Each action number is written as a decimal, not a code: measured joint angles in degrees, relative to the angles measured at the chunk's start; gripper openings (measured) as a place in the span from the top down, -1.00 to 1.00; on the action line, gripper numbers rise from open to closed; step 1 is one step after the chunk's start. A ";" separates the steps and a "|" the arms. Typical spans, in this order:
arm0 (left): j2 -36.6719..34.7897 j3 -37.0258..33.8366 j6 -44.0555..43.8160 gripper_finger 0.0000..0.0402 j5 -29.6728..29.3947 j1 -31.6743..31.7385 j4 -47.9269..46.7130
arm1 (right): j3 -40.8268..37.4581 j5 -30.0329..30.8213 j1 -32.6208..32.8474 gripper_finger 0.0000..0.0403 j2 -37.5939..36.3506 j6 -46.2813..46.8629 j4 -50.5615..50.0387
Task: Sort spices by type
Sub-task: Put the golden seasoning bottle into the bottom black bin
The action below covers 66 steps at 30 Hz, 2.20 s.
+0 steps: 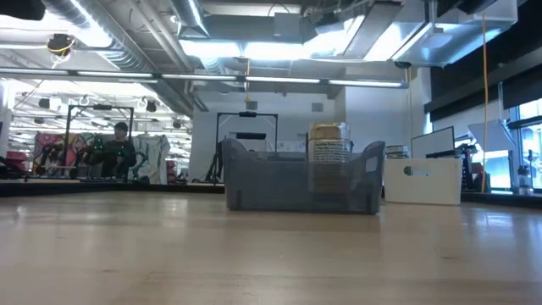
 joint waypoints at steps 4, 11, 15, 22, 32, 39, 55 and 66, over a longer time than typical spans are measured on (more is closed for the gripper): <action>0.00 0.00 -3.22 -0.54 -0.14 -3.42 1.69 | 0.00 -0.11 -0.02 0.08 1.76 1.39 1.58; 0.00 0.00 -5.33 -0.54 -1.49 -5.65 4.79 | 0.00 -0.11 -0.02 0.08 2.27 2.14 1.79; 0.46 0.02 -5.20 -0.57 -1.66 -5.59 5.09 | 0.00 -0.10 -0.02 0.08 2.27 2.14 1.67; 4.28 0.00 -4.70 -0.88 -0.39 -6.46 2.77 | 0.00 -0.09 0.00 0.08 2.27 2.14 0.43; 7.15 0.02 -10.95 -0.94 1.77 -6.80 7.79 | 0.00 -0.09 0.00 0.08 2.25 2.12 -0.17; 10.51 0.02 -4.53 -0.87 6.02 -12.48 7.90 | 0.00 -0.06 -0.04 0.08 2.22 1.55 -1.55; 13.86 0.00 -15.38 -0.76 6.00 -21.87 13.87 | 0.00 2.51 -0.04 0.08 2.22 -2.40 -0.97; 14.00 0.00 -15.80 -0.75 3.85 -24.41 13.87 | 0.00 2.53 -0.04 0.08 2.21 -3.10 -0.92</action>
